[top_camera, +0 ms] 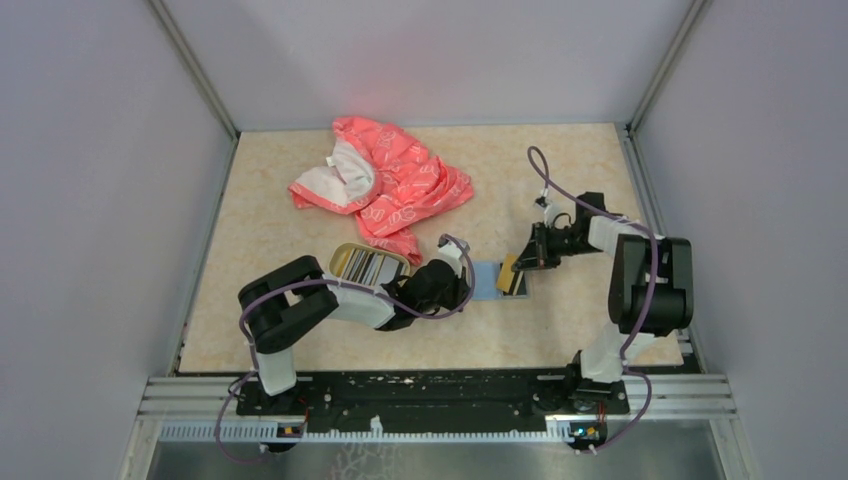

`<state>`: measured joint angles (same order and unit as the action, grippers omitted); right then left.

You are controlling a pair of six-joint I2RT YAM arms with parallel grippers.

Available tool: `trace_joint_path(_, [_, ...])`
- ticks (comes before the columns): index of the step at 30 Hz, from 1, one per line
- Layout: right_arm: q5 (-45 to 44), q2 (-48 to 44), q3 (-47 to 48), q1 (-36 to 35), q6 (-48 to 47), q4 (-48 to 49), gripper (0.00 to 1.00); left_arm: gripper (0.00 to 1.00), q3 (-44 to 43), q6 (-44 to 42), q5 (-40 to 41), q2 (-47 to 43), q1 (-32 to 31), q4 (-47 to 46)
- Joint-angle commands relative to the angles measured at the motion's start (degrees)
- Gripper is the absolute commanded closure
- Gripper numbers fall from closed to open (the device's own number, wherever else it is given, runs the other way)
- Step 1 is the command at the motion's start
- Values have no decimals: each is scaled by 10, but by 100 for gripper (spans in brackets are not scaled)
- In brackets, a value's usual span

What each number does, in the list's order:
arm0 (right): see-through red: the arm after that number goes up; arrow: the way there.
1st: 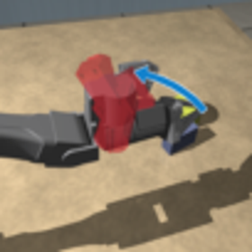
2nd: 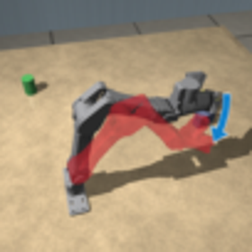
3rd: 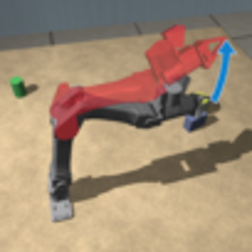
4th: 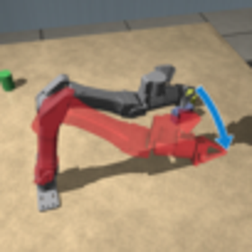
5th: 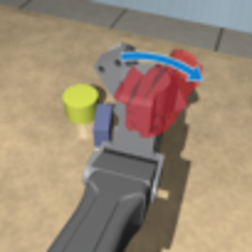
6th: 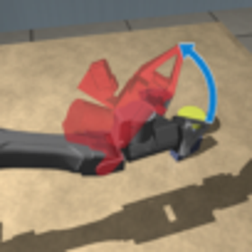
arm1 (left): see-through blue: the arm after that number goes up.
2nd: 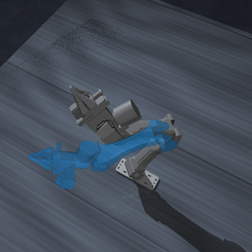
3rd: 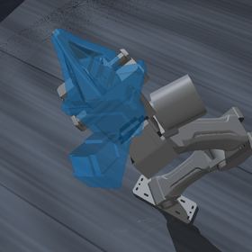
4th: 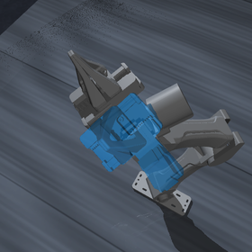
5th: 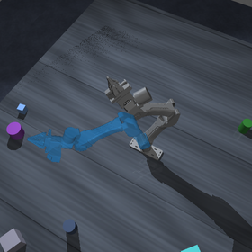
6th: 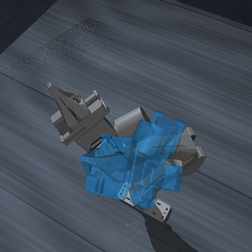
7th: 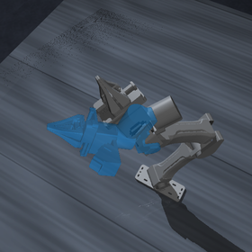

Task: Put the credit cards into the card holder
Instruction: Insert the credit card into the card holder.

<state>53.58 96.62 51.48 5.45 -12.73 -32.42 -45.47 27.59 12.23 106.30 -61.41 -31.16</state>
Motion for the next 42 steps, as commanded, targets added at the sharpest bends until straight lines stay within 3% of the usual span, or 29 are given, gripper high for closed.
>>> trace_joint_path(1, [12,-30,15,5,5,22,100,88,-6,3,19,17,0,45])
trace_joint_path(12, [-18,-1,7,5,16,33,100,90,-6,4,7,20,0,42])
trace_joint_path(35, [6,41,17,-14,-11,4,100,91,-11,0,-3,20,0,42])
trace_joint_path(42, [17,-17,8,-13,19,50,100,91,-12,1,-3,23,1,44])
